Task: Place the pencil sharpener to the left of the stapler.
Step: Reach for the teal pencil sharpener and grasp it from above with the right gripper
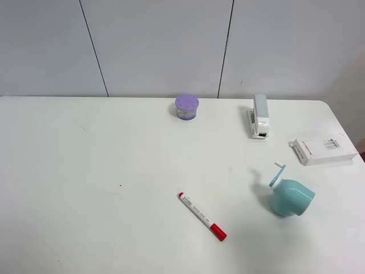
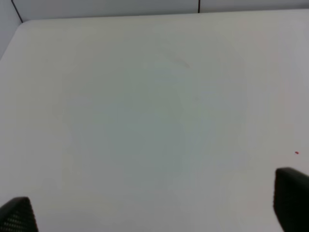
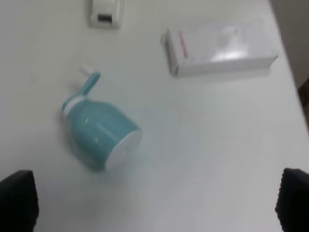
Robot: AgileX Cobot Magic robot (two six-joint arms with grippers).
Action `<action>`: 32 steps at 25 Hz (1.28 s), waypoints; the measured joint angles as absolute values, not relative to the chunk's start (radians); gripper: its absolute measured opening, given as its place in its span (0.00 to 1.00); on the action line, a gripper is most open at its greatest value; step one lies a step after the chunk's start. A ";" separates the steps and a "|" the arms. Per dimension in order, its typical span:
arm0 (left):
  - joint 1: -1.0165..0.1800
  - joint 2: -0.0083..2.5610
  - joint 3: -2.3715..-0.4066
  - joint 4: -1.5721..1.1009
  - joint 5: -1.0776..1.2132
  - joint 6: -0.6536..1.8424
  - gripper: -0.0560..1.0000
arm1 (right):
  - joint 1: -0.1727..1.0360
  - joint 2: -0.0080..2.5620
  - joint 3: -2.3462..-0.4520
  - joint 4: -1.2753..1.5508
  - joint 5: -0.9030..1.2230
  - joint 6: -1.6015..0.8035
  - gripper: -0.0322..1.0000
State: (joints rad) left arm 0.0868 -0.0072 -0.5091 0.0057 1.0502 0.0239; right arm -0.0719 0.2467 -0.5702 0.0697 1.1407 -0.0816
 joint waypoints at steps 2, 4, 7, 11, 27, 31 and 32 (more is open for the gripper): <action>0.087 -0.007 -0.509 0.006 1.050 0.024 0.99 | -0.072 0.359 -0.632 0.078 1.196 -0.108 0.99; 0.087 -0.007 -0.509 0.006 1.050 0.024 0.99 | -0.072 0.474 -0.699 0.078 1.212 -0.137 0.99; 0.087 -0.007 -0.509 0.006 1.050 0.024 0.99 | -0.072 0.615 -0.800 0.078 1.215 -0.197 0.99; 0.087 -0.007 -0.509 0.006 1.050 0.024 0.99 | -0.072 0.756 -0.869 0.078 1.214 -0.297 0.99; 0.087 -0.007 -0.509 0.006 1.050 0.024 0.99 | 0.093 1.123 -0.877 0.064 1.219 -0.528 0.99; 0.087 -0.007 -0.509 0.006 1.050 0.024 0.99 | 0.157 1.196 -0.877 0.057 1.219 -0.497 0.99; 0.087 -0.007 -0.509 0.006 1.050 0.024 0.99 | 0.164 1.210 -0.877 0.050 1.219 -0.491 0.99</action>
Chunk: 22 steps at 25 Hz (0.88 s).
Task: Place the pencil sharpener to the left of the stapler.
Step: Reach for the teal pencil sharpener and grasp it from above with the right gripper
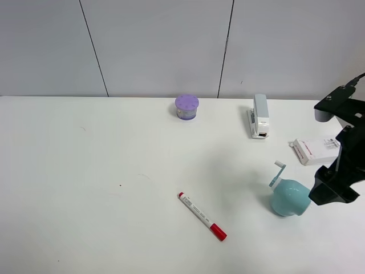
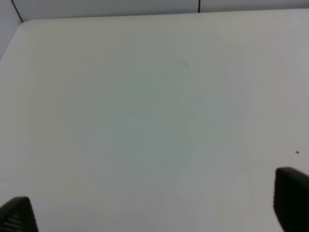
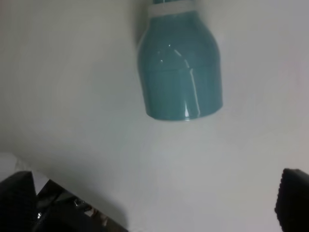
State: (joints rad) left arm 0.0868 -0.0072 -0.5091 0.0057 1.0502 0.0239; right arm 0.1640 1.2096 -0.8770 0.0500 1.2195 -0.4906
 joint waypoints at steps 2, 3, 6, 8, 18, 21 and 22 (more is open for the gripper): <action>0.087 -0.007 -0.509 0.006 1.050 0.024 0.99 | 0.168 1.225 -0.877 0.028 1.219 -0.480 0.99; 0.087 -0.007 -0.509 0.006 1.050 0.024 0.99 | 0.169 1.227 -0.877 0.013 1.219 -0.476 0.99; 0.087 -0.007 -0.509 0.006 1.050 0.024 0.99 | 0.170 1.227 -0.877 -0.012 1.219 -0.466 0.99; 0.087 -0.007 -0.509 0.006 1.050 0.024 0.99 | 0.170 1.227 -0.858 -0.021 1.187 -0.466 0.99; 0.087 -0.007 -0.509 0.006 1.050 0.024 0.99 | 0.170 1.227 -0.691 -0.038 0.953 -0.466 0.99; 0.087 -0.007 -0.509 0.006 1.050 0.024 0.99 | 0.170 1.227 -0.691 -0.039 0.910 -0.466 0.99; 0.087 -0.007 -0.509 0.006 1.050 0.024 0.99 | 0.170 1.227 -0.691 -0.034 0.895 -0.466 0.99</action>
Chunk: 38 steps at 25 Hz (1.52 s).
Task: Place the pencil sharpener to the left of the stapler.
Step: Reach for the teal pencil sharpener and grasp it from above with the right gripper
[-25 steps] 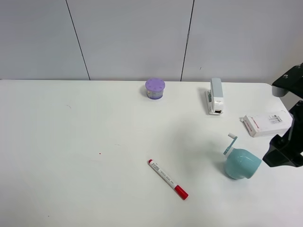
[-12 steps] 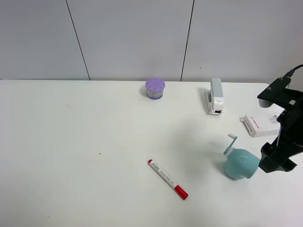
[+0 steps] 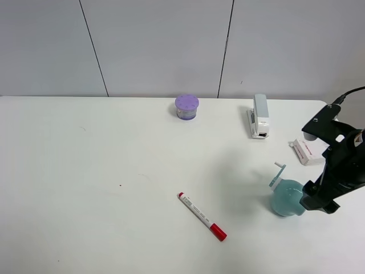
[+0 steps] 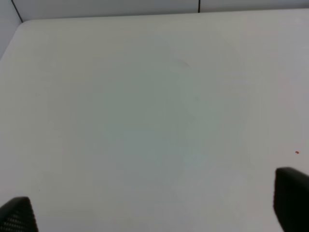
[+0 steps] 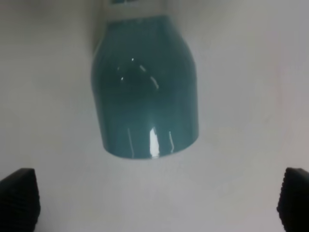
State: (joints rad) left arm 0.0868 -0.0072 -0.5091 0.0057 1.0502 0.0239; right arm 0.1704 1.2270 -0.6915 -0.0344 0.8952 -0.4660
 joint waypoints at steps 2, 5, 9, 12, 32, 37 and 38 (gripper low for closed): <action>0.087 -0.007 -0.509 0.006 1.050 0.024 0.99 | 0.170 1.227 -0.691 -0.025 0.863 -0.466 0.99; 0.087 -0.007 -0.509 0.006 1.050 0.024 0.99 | 0.170 1.229 -0.691 -0.016 0.817 -0.466 0.99; 0.087 -0.007 -0.509 0.006 1.050 0.024 0.99 | 0.172 1.264 -0.691 -0.019 0.812 -0.466 0.99; 0.087 -0.007 -0.509 0.006 1.050 0.024 0.99 | 0.192 1.319 -0.691 0.000 0.785 -0.466 0.99; 0.087 -0.007 -0.509 0.006 1.050 0.024 0.99 | 0.242 1.426 -0.566 -0.032 0.596 -0.466 0.99; 0.087 -0.007 -0.509 0.006 1.050 0.024 0.99 | 0.242 1.468 -0.564 -0.040 0.541 -0.466 0.99; 0.087 -0.007 -0.509 0.006 1.050 0.024 0.99 | 0.242 1.483 -0.564 -0.040 0.535 -0.466 0.99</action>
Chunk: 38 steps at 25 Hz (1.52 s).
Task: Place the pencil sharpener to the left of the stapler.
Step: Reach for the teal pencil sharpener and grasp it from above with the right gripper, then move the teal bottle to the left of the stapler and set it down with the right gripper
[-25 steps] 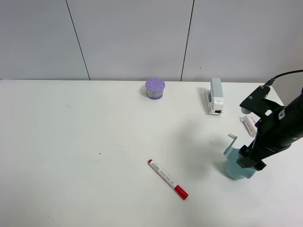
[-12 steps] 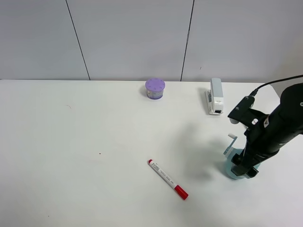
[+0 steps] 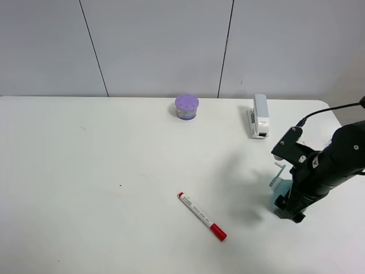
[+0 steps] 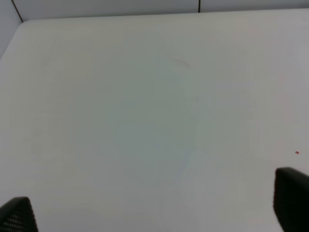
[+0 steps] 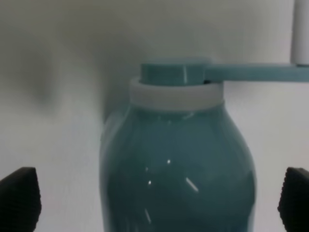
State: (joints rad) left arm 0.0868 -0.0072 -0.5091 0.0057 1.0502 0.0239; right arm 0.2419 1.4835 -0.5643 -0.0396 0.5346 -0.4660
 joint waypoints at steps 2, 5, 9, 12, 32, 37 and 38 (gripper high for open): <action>0.087 -0.007 -0.509 0.006 1.050 0.024 0.99 | 0.242 1.522 -0.564 -0.040 0.520 -0.466 0.99; 0.087 -0.007 -0.509 0.006 1.050 0.024 0.99 | 0.242 1.565 -0.564 -0.040 0.489 -0.466 0.99; 0.087 -0.007 -0.509 0.006 1.050 0.024 0.99 | 0.242 1.576 -0.564 -0.040 0.481 -0.466 0.99; 0.087 -0.007 -0.509 0.006 1.050 0.024 0.99 | 0.242 1.576 -0.564 -0.040 0.484 -0.466 0.92; 0.087 -0.007 -0.509 0.006 1.050 0.024 0.99 | 0.242 1.529 -0.879 -0.008 0.982 -0.361 0.68; 0.087 -0.007 -0.509 0.006 1.050 0.024 0.99 | 0.243 1.550 -1.084 0.000 1.071 -0.343 0.68; 0.087 -0.007 -0.509 0.006 1.050 0.024 0.99 | 0.246 1.568 -1.115 0.000 1.082 -0.331 0.68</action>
State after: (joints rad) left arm 0.0868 -0.0072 -0.5091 0.0057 1.0502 0.0239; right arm 0.2457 1.5675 -1.1150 0.0000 1.0817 -0.3308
